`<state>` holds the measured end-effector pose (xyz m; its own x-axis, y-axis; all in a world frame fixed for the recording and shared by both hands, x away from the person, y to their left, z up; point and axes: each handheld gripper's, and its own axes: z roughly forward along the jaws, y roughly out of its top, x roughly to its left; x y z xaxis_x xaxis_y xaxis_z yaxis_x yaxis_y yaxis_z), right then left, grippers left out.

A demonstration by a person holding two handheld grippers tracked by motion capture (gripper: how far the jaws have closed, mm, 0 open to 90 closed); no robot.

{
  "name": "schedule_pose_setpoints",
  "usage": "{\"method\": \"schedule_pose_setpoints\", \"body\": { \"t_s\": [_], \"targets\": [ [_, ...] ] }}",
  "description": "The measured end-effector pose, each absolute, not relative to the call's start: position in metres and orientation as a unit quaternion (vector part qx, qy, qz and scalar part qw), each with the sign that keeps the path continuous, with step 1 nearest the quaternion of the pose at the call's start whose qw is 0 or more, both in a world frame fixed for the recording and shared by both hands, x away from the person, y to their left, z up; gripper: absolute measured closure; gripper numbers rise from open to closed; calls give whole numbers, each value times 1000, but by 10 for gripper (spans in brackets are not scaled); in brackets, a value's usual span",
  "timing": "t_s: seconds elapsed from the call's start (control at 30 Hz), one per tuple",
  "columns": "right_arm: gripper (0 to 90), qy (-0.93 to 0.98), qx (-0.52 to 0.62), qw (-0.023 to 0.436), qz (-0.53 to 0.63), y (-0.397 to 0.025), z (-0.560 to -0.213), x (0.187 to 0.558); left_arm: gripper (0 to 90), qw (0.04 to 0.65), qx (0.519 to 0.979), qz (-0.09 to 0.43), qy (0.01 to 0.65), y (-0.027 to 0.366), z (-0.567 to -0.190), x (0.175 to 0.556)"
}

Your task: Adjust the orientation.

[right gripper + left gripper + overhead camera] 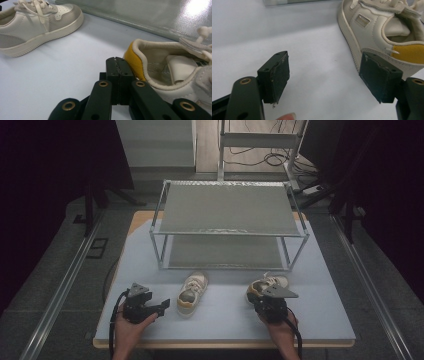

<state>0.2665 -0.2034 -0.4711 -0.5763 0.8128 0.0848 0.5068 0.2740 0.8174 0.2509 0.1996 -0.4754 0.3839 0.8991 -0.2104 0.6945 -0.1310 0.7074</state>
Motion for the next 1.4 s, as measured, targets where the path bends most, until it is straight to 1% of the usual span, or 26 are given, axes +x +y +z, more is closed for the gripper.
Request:
{"method": "schedule_pose_setpoints", "body": {
  "t_s": [0.17,0.3,0.4,0.43,0.47,0.5,0.53,0.63,0.7,1.0,1.07,1.1,1.23,1.4],
  "targets": [
    [892,777,421,176,433,-196,-468,270,242,380,740,134,539,199,-475,251],
    [891,779,418,189,427,-183,-468,277,242,378,742,134,537,198,-476,251],
    [892,779,429,204,410,-170,-475,284,242,378,742,133,537,198,-477,252],
    [892,779,429,204,410,-170,-475,284,242,378,742,133,537,198,-477,252],
    [893,780,431,221,396,-169,-479,285,241,378,742,133,538,199,-477,252],
    [893,780,431,221,396,-169,-479,285,242,378,742,133,538,199,-477,252],
    [894,776,437,211,404,-172,-478,284,241,378,742,132,538,199,-477,252],
    [893,780,434,230,389,-171,-478,280,242,380,740,133,539,200,-476,251],
    [894,779,433,232,389,-172,-479,278,241,380,740,134,538,201,-476,251],
    [893,777,435,218,398,-192,-478,257,242,381,737,135,541,203,-475,251],
    [893,778,435,212,400,-198,-479,253,242,382,737,135,541,203,-474,250],
    [893,777,438,199,407,-207,-480,248,241,382,736,135,542,204,-474,250],
    [893,772,446,186,413,-221,-479,241,241,382,736,135,542,204,-474,250],
    [893,769,453,188,409,-236,-479,232,241,383,736,135,542,204,-474,250]
  ]
}}
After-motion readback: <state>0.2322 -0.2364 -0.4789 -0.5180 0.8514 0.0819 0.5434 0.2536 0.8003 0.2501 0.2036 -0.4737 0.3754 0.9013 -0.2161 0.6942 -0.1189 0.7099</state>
